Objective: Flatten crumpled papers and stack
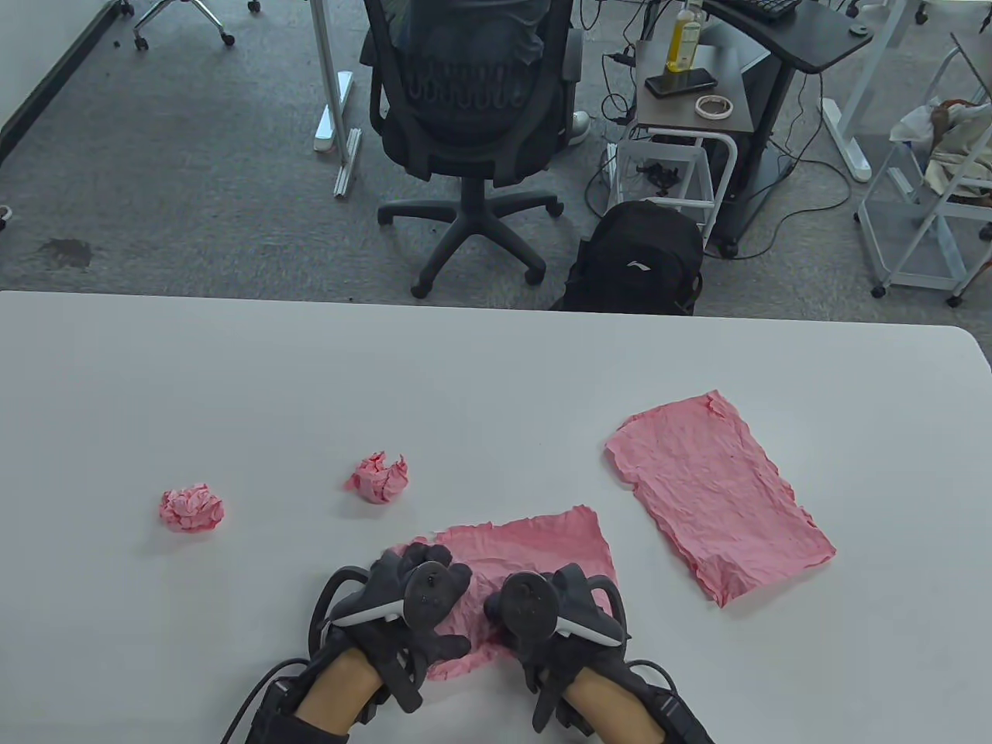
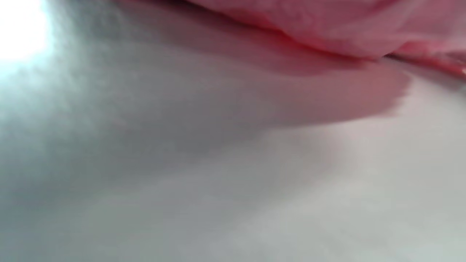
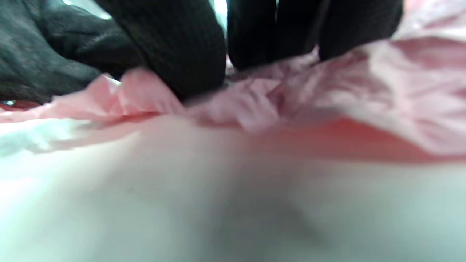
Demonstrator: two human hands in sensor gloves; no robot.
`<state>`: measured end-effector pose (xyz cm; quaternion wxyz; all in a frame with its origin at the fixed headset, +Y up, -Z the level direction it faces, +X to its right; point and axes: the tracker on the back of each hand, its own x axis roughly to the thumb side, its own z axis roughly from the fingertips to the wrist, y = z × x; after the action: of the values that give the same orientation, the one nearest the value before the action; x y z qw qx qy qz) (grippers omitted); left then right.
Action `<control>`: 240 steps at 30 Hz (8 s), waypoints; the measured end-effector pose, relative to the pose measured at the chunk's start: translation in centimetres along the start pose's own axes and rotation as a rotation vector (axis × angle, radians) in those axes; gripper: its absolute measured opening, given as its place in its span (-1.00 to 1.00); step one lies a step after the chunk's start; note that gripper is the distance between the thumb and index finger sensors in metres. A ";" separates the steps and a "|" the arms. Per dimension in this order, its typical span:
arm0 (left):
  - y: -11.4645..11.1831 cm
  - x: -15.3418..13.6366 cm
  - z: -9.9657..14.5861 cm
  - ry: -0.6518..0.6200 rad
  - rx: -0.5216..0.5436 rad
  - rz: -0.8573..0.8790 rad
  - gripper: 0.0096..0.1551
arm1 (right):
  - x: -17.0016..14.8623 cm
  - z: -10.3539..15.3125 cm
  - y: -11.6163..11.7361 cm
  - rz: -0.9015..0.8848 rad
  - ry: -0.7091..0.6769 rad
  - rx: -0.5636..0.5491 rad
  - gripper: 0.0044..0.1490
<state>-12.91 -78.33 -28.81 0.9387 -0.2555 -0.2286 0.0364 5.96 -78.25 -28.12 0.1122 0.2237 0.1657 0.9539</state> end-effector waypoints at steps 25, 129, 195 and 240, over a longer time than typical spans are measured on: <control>-0.6 -0.4 0.4 0.001 -0.163 0.031 0.36 | -6.8 3.0 -4.5 -0.003 0.304 -0.155 -0.14; 0.6 -2.8 1.1 0.015 -0.004 0.181 -0.16 | -8.9 2.4 -4.6 0.022 0.457 -0.345 -0.52; 2.7 -5.4 4.3 0.216 0.572 0.193 0.07 | -20.6 12.5 -7.6 -0.456 0.614 -1.171 -0.09; 6.1 -8.9 -4.8 0.641 0.301 0.135 -0.23 | -6.4 3.9 -4.9 -0.181 -0.083 -0.713 -0.24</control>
<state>-18.39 -76.92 -39.19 0.9853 -0.1272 0.1026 0.0497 14.03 -74.51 -29.06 0.2737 0.1935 -0.1625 0.9280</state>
